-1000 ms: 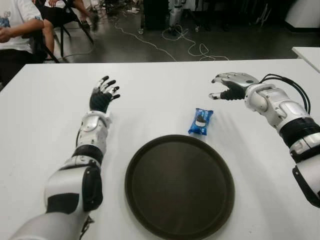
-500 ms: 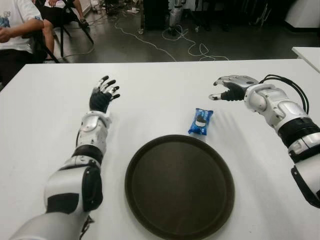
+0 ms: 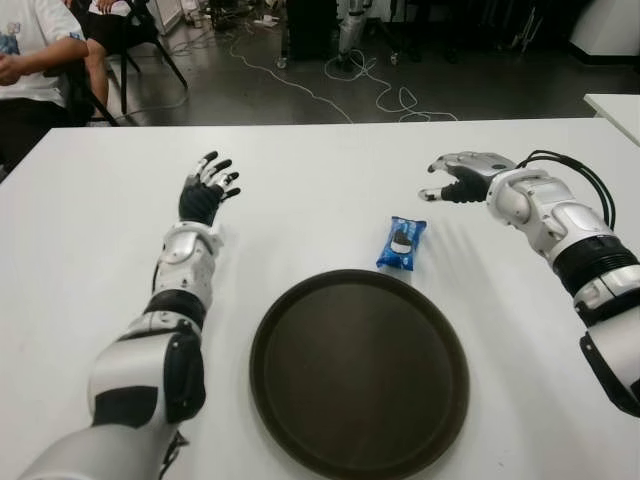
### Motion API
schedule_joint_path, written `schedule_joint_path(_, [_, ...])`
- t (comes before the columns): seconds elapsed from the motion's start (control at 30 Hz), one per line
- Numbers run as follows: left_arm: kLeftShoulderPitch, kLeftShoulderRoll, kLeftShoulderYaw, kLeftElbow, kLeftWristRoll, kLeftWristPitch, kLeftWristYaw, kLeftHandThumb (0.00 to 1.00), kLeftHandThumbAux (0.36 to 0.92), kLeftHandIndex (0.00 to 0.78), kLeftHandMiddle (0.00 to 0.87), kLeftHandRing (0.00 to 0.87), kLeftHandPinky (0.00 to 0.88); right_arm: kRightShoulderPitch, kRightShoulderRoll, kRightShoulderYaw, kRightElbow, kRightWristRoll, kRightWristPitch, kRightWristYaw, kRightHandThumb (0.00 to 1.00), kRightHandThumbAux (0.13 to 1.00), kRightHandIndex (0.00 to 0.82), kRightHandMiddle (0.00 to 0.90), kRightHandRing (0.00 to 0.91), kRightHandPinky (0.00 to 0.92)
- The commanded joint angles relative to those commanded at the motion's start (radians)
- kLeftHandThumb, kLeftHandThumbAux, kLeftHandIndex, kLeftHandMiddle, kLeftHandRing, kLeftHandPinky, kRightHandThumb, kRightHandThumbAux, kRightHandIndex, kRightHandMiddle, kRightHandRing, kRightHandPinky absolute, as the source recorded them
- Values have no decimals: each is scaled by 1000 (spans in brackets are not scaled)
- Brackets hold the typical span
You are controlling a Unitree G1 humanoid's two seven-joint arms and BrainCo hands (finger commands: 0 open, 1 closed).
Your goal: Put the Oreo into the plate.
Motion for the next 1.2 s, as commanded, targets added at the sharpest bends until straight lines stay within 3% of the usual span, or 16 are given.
schedule_joint_path(0.17, [-1,0,-3,-1,3,2,4,147,792,145,210,228,287,20,37,33,-29,-9,-4,5,453,178,0,0,0,0])
schedule_joint_path(0.47, [0,0,-4,-1,5,-1,13,137,788,158,220,233,287,29,53,41,-22,-1,-52,-6,452,171,0,0,0,0])
schedule_joint_path(0.73, [0,2,-12,-4,11,-2,15,117,778,156,213,230,291,20,85,37,53,6,-105,-59,313,149,0,0,0,0])
schedule_joint_path(0.97, [1,3,-12,-2,10,-6,13,117,786,161,215,233,294,23,97,33,72,1,-122,-131,269,162,0,0,0,0])
schedule_joint_path(1.17, [2,4,-16,-2,15,-10,18,119,784,164,219,234,290,26,103,28,82,4,-134,-207,316,343,0,13,78,199])
schedule_joint_path(1.2, [2,4,-17,-2,15,-10,18,119,781,160,217,233,287,26,104,25,84,6,-139,-221,361,430,47,70,131,236])
